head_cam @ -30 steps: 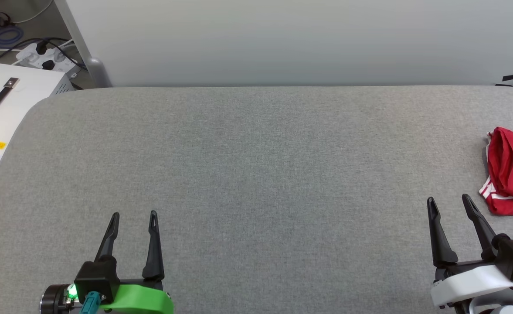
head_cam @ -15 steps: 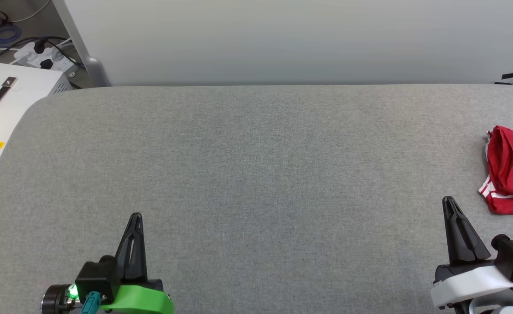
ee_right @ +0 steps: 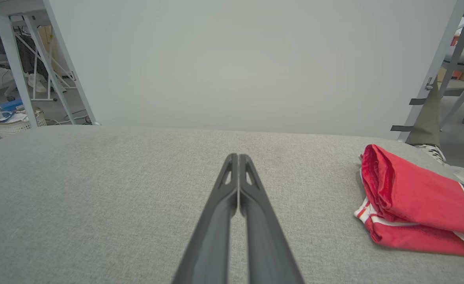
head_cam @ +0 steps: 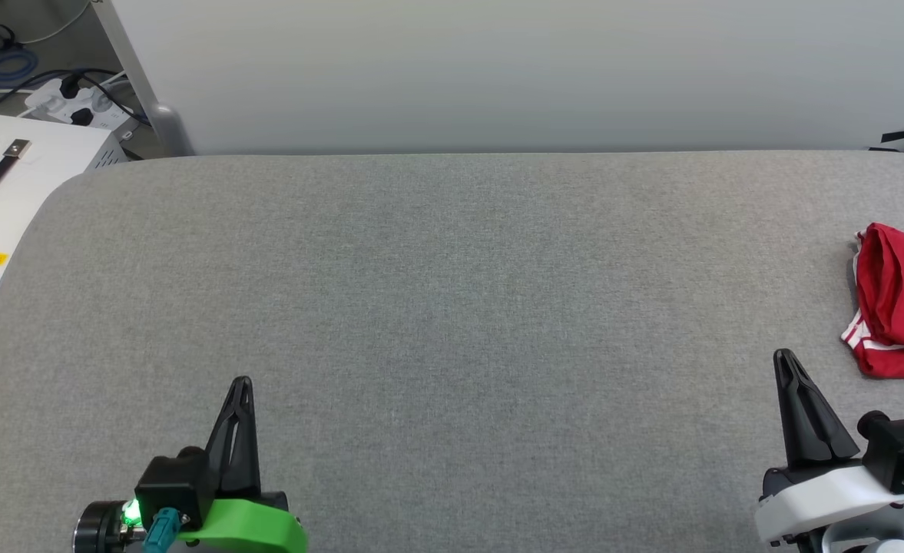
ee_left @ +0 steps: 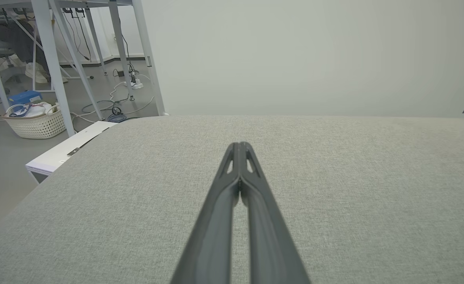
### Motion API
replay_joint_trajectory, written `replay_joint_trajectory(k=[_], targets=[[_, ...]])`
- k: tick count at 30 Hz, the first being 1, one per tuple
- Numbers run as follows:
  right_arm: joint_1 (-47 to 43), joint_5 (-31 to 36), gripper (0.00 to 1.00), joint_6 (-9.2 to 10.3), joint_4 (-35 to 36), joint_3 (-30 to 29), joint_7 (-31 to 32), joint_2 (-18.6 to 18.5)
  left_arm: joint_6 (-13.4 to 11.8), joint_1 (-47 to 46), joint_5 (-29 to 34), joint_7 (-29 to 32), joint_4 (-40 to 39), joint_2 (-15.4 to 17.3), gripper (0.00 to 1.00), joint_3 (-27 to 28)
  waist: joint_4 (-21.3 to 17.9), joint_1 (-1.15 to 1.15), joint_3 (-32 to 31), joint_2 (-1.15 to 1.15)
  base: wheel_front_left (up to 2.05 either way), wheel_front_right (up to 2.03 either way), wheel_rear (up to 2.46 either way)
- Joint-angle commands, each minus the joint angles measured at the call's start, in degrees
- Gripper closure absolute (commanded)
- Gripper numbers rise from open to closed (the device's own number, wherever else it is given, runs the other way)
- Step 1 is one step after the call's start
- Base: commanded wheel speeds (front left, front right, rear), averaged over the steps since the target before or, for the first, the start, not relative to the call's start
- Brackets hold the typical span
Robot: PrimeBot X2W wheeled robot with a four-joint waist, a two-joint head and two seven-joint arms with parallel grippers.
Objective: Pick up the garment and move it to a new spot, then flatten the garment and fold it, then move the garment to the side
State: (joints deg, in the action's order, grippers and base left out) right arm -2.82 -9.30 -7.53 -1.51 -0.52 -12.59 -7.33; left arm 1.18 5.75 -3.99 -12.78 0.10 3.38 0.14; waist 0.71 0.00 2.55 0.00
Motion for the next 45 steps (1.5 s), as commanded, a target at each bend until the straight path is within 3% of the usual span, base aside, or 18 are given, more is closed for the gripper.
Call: replay_joint_trajectory(k=[1,45], targets=[[0.4,0.4,1.0,0.01,0.2,0.0,0.3,0.4,-0.2,-0.8,0.6,0.3,0.0,-0.1,1.0,0.0,0.0,0.0,0.0,0.0,0.0,0.0,0.0],[1.4,4.2,1.0,0.02,0.8,0.2,5.5,2.1,-0.6,-2.9,2.0,5.6,0.0,-0.3,1.0,-0.1,-0.3,0.0,-1.1,0.0,0.0,0.0,0.0]])
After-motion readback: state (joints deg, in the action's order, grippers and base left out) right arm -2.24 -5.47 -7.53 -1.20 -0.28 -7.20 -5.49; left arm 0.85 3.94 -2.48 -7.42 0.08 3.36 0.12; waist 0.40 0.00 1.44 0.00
